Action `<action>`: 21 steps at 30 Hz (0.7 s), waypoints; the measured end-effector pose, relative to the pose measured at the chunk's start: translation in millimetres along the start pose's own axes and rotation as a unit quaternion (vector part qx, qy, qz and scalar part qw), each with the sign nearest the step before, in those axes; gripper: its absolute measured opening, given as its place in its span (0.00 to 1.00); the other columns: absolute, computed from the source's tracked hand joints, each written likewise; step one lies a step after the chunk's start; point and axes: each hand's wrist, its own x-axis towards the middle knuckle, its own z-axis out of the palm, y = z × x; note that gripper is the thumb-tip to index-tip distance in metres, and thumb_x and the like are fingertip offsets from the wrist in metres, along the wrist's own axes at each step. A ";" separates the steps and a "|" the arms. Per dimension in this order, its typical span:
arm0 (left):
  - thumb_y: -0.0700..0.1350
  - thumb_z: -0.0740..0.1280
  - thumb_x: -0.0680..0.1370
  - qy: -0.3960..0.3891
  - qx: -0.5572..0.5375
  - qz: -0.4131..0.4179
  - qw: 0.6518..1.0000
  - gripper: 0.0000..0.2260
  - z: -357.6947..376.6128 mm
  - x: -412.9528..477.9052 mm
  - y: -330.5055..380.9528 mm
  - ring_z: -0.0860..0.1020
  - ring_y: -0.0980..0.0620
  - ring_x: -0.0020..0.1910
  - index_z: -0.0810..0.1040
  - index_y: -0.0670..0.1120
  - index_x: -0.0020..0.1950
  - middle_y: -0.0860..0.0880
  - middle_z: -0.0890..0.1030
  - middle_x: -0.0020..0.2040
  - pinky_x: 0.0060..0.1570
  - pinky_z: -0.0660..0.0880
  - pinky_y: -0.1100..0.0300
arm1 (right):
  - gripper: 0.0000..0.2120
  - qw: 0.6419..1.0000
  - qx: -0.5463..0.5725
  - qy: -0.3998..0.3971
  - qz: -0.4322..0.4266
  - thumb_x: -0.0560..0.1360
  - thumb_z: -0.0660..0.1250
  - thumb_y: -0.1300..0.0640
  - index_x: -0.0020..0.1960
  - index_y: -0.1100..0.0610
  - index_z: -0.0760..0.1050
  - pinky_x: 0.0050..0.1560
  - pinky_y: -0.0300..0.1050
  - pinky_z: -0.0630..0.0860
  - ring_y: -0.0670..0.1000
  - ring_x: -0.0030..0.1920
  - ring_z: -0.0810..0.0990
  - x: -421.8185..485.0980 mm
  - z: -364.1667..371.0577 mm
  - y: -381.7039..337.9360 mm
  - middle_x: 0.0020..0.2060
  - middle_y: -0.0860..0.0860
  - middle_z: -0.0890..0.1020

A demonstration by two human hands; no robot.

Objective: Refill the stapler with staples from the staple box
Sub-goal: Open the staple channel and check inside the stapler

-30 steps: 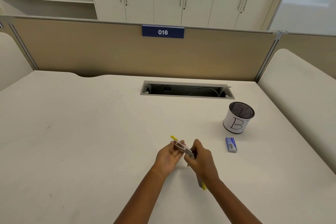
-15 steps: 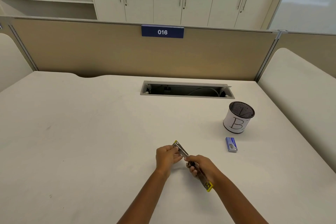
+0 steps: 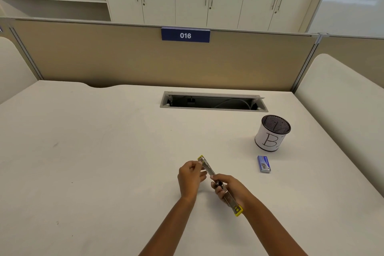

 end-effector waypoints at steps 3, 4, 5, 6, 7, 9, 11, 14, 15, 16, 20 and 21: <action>0.37 0.63 0.77 -0.002 -0.023 0.004 1.000 0.04 0.3 0.2 -0.6 0.81 0.50 0.36 0.77 0.39 0.45 0.41 0.80 0.43 0.30 0.78 0.69 | 0.08 0.998 0.040 -0.025 0.033 0.74 0.64 0.63 0.36 0.63 0.72 0.15 0.30 0.68 0.44 0.16 0.71 0.1 -1.2 -1.1 0.22 0.54 0.77; 0.36 0.63 0.77 -0.003 -0.027 0.003 1.000 0.03 0.4 0.4 -0.6 0.80 0.48 0.37 0.77 0.38 0.46 0.40 0.79 0.44 0.31 0.79 0.69 | 0.07 0.998 0.046 -0.032 0.038 0.74 0.63 0.62 0.37 0.62 0.72 0.15 0.30 0.69 0.44 0.16 0.71 0.0 -1.0 -1.4 0.23 0.54 0.77; 0.36 0.63 0.77 -0.004 -0.030 0.001 1.000 0.04 0.3 0.7 -0.2 0.80 0.47 0.38 0.77 0.38 0.47 0.40 0.79 0.45 0.31 0.79 0.68 | 0.07 0.997 0.049 -0.038 0.042 0.74 0.63 0.62 0.37 0.62 0.72 0.15 0.30 0.69 0.44 0.16 0.71 -0.3 -0.5 -1.7 0.23 0.54 0.78; 0.36 0.64 0.77 -0.005 -0.032 0.000 0.999 0.04 0.1 0.9 0.3 0.80 0.46 0.39 0.77 0.37 0.48 0.40 0.79 0.46 0.32 0.79 0.68 | 0.08 0.997 0.050 -0.042 0.046 0.74 0.63 0.62 0.37 0.63 0.72 0.15 0.30 0.69 0.44 0.16 0.72 -0.7 0.0 -2.2 0.23 0.54 0.78; 0.36 0.64 0.77 -0.005 -0.032 -0.002 0.999 0.05 -0.3 1.3 0.6 0.80 0.45 0.39 0.77 0.37 0.49 0.39 0.79 0.46 0.32 0.79 0.67 | 0.09 0.997 0.049 -0.044 0.049 0.74 0.62 0.61 0.37 0.63 0.72 0.15 0.30 0.69 0.44 0.16 0.72 -1.0 0.6 -2.7 0.23 0.54 0.78; 0.36 0.64 0.76 -0.007 -0.037 -0.003 0.999 0.04 -0.8 1.1 1.0 0.79 0.44 0.40 0.77 0.37 0.49 0.39 0.79 0.47 0.33 0.79 0.67 | 0.10 0.997 0.045 -0.045 0.052 0.75 0.63 0.61 0.36 0.63 0.72 0.15 0.31 0.71 0.44 0.16 0.73 -1.5 0.8 -3.3 0.23 0.54 0.79; 0.35 0.64 0.76 -0.014 -0.042 0.001 0.999 0.03 -0.7 0.1 1.4 0.79 0.44 0.41 0.77 0.38 0.48 0.39 0.79 0.47 0.35 0.80 0.66 | 0.10 0.997 0.041 -0.045 0.051 0.75 0.63 0.60 0.37 0.63 0.73 0.16 0.31 0.73 0.44 0.18 0.76 -2.6 1.2 -3.2 0.25 0.55 0.81; 0.35 0.64 0.76 -0.027 -0.054 0.008 0.998 0.05 -1.2 -0.8 2.1 0.79 0.45 0.43 0.77 0.38 0.51 0.40 0.79 0.47 0.35 0.80 0.67 | 0.08 0.999 0.028 -0.032 0.024 0.73 0.65 0.61 0.38 0.65 0.74 0.21 0.34 0.77 0.47 0.21 0.79 -3.4 2.3 -0.6 0.28 0.57 0.82; 0.35 0.64 0.76 -0.030 -0.056 0.010 0.998 0.07 -1.3 -1.1 2.8 0.80 0.45 0.42 0.76 0.38 0.53 0.40 0.79 0.47 0.35 0.80 0.67 | 0.08 0.999 0.027 -0.025 0.013 0.73 0.66 0.61 0.38 0.65 0.75 0.23 0.35 0.78 0.49 0.23 0.80 -3.5 2.6 0.3 0.29 0.58 0.82; 0.35 0.64 0.76 -0.035 -0.060 0.009 0.998 0.09 -1.4 -1.4 3.6 0.80 0.45 0.42 0.74 0.39 0.55 0.40 0.80 0.46 0.35 0.80 0.67 | 0.07 0.999 0.028 -0.019 0.004 0.72 0.67 0.61 0.38 0.65 0.75 0.25 0.37 0.79 0.49 0.24 0.80 -3.9 2.9 0.8 0.28 0.58 0.82; 0.37 0.64 0.77 -0.079 -0.073 -0.038 0.993 0.11 -0.7 -4.8 7.5 0.80 0.48 0.38 0.70 0.43 0.58 0.43 0.81 0.43 0.36 0.79 0.66 | 0.07 0.999 0.016 -0.034 -0.016 0.71 0.68 0.61 0.38 0.65 0.76 0.28 0.39 0.81 0.51 0.26 0.80 -6.4 3.5 0.8 0.27 0.57 0.79; 0.39 0.62 0.78 -0.101 -0.061 -0.051 0.992 0.09 -0.7 -6.2 8.3 0.80 0.50 0.37 0.72 0.42 0.58 0.43 0.82 0.45 0.36 0.79 0.66 | 0.07 0.999 0.009 -0.039 -0.018 0.72 0.67 0.61 0.38 0.65 0.77 0.28 0.40 0.81 0.51 0.26 0.80 -6.9 4.0 1.1 0.28 0.57 0.79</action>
